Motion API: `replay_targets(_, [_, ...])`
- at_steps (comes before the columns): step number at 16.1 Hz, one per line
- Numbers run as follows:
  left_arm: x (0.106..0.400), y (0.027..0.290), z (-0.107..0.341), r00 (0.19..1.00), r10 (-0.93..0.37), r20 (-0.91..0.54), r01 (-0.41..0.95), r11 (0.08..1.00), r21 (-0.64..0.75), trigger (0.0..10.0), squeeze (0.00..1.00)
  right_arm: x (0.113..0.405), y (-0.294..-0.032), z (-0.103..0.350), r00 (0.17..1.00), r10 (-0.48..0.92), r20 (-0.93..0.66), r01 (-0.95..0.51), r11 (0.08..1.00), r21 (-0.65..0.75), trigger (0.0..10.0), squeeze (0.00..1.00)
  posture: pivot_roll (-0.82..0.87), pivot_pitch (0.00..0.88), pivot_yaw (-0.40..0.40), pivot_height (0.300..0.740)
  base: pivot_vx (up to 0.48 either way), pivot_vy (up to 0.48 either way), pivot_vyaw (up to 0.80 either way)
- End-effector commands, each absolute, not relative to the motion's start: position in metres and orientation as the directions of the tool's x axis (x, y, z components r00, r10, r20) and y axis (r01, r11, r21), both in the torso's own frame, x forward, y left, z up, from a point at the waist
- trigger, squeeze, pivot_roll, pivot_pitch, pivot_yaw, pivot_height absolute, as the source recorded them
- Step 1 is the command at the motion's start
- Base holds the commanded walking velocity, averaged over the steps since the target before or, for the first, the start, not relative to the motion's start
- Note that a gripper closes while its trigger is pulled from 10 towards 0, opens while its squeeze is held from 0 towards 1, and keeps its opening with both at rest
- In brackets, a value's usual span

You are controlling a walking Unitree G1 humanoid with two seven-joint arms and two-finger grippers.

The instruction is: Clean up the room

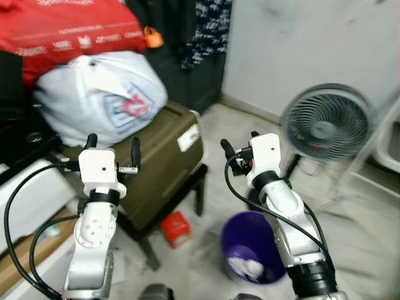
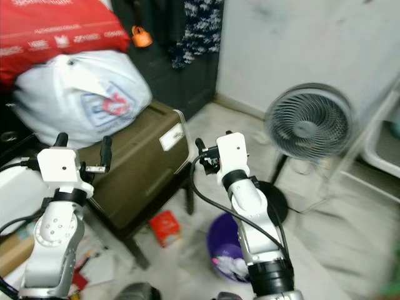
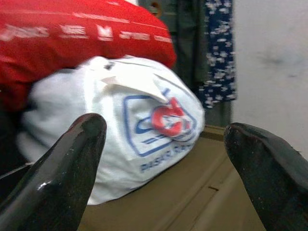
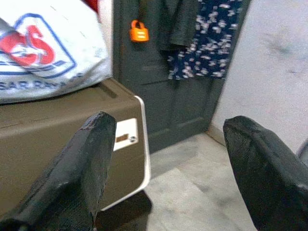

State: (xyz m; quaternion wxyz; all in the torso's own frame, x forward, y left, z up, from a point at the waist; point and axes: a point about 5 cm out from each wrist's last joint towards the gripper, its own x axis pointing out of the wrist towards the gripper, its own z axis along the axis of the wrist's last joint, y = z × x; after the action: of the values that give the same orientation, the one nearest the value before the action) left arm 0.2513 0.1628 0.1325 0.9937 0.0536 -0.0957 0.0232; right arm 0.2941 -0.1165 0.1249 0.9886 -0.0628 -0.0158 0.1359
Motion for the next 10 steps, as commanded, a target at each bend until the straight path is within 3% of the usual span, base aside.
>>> replay_targets(1, [0.2516,0.1612,0.1317,0.982,0.030,0.187,-0.052,0.992,0.117,10.0,0.00,0.2955,-0.1171,0.1291,0.962,0.271,0.031,-0.265,0.955,-0.134,10.0,0.00,-0.09,0.000,0.020,0.740,0.000,0.000,0.80])
replay_targets(10, [0.2532,0.1640,0.1264,0.986,0.050,0.156,-0.074,0.986,0.151,10.0,0.00,0.2976,-0.1123,0.1294,0.959,0.282,0.036,-0.276,0.953,-0.123,10.0,0.00,-0.09,0.000,0.023,0.740,0.000,0.000,0.80])
